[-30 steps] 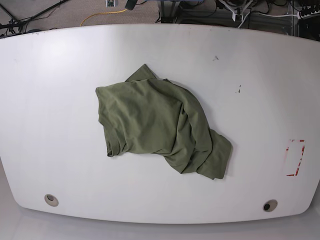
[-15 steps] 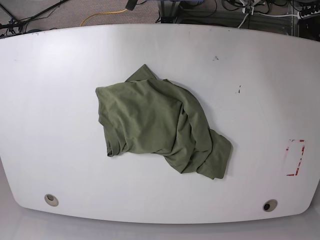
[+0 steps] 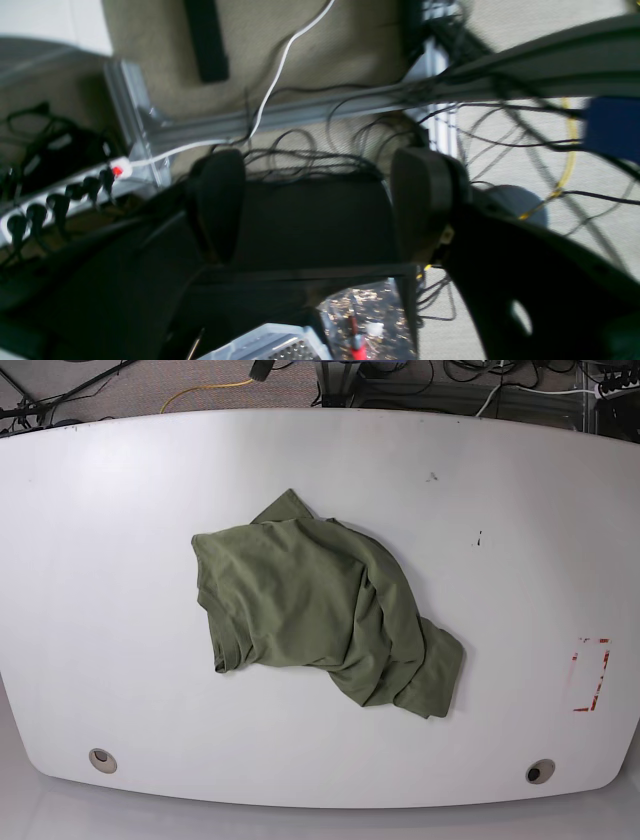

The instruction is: Fold the T-shirt properly

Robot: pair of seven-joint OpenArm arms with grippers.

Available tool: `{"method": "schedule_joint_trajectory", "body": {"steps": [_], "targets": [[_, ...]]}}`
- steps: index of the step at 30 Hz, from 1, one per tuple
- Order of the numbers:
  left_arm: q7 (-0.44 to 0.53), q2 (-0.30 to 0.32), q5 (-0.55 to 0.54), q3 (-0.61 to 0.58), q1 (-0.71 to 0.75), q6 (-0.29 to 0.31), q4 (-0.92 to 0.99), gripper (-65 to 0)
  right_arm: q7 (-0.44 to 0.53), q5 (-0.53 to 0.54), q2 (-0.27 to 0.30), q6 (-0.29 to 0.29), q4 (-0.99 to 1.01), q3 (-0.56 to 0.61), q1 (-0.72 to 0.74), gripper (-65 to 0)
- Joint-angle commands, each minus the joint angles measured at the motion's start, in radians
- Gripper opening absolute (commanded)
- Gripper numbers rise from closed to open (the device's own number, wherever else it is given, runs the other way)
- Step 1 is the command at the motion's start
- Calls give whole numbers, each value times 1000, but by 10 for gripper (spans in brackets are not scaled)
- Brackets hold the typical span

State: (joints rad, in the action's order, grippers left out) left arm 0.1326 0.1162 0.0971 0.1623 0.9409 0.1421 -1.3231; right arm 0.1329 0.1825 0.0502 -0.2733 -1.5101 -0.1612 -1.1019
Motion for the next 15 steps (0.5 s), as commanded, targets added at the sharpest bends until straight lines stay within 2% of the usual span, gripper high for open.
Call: {"method": "schedule_joint_trajectory", "body": {"steps": [1, 9, 15], "targets": [[11, 6, -10, 4, 65, -5, -82, -224, 20, 4, 0, -11, -80, -4, -54, -373], [11, 20, -185, 6, 229, -5, -341, -225, 20, 4, 6, -11, -231, -10, -114, -373], [11, 47, -287, 9, 338, -5, -531, -226, 18, 4, 7, -19, -330, -59, -114, -371]]}}
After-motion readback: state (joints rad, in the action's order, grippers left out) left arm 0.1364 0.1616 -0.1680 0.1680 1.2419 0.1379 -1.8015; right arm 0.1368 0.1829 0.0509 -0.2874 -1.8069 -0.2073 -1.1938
